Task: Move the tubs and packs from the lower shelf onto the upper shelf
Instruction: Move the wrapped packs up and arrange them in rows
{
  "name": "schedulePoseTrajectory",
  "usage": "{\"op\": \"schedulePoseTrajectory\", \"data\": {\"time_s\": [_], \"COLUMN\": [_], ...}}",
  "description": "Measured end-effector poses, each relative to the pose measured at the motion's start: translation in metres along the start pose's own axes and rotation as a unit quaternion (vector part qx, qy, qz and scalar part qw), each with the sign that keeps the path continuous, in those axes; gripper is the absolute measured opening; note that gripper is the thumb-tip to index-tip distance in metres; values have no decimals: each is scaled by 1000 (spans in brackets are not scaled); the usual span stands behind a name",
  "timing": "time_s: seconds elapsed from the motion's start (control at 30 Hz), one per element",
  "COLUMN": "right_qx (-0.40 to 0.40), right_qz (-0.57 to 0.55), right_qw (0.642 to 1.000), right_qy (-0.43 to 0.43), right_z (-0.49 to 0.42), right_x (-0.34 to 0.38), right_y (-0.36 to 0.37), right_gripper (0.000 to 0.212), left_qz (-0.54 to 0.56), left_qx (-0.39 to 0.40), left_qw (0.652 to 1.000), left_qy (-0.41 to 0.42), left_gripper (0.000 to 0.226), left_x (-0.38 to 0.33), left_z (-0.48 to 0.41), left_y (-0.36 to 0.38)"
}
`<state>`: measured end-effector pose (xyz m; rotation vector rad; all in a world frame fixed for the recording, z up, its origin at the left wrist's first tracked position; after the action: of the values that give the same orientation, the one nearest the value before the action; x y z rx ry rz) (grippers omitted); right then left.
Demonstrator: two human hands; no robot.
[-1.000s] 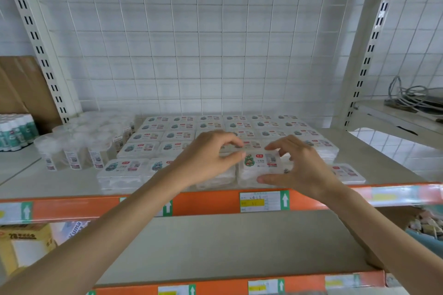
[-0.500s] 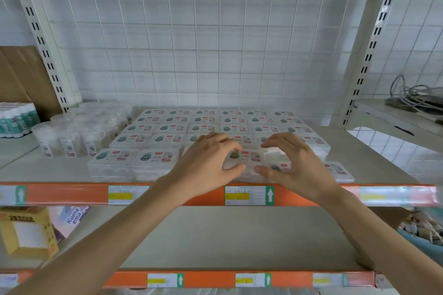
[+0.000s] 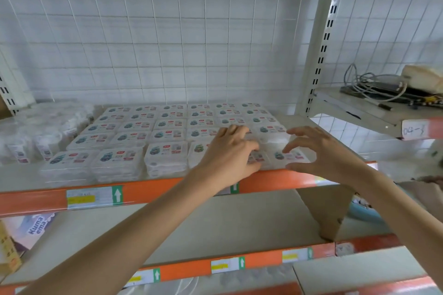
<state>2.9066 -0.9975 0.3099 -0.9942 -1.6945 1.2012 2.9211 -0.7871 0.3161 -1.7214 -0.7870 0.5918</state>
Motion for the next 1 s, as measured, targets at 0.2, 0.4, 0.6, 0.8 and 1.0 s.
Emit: {"op": "schedulePoseTrajectory", "data": {"time_s": [0.2, 0.4, 0.6, 0.8, 1.0], "right_qx": [39, 48, 50, 56, 56], "right_qz": [-19, -49, -97, -80, -19], "right_qw": [998, 992, 986, 986, 991], "right_qy": [-40, -109, -128, -133, -121], "right_z": [-10, -31, -43, -47, -48], "right_x": [-13, -21, -26, -27, -21], "right_y": [8, 12, 14, 15, 11], "right_gripper": [26, 27, 45, 74, 68], "left_qz": [-20, -57, -75, -80, -52], "left_qx": [27, 50, 57, 81, 116], "left_qw": [999, 996, 994, 991, 989], "left_qy": [-27, -37, -63, -74, -81], "left_gripper": [50, 48, 51, 76, 78], "left_x": [1, 4, 0, -1, 0], "left_z": [-8, -15, -19, -22, -24], "left_y": [10, 9, 9, 7, 6]}}
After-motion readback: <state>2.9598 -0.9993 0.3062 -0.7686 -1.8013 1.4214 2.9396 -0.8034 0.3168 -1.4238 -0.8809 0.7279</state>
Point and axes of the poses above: each hand's wrist, its own z-axis away from the middle knuckle, its own y-axis out of the palm, x = y × z, the point moved 4 cm from there along -z, towards the middle knuckle, and after that the axes turned 7 degrees about x, right-handed, at the moved point
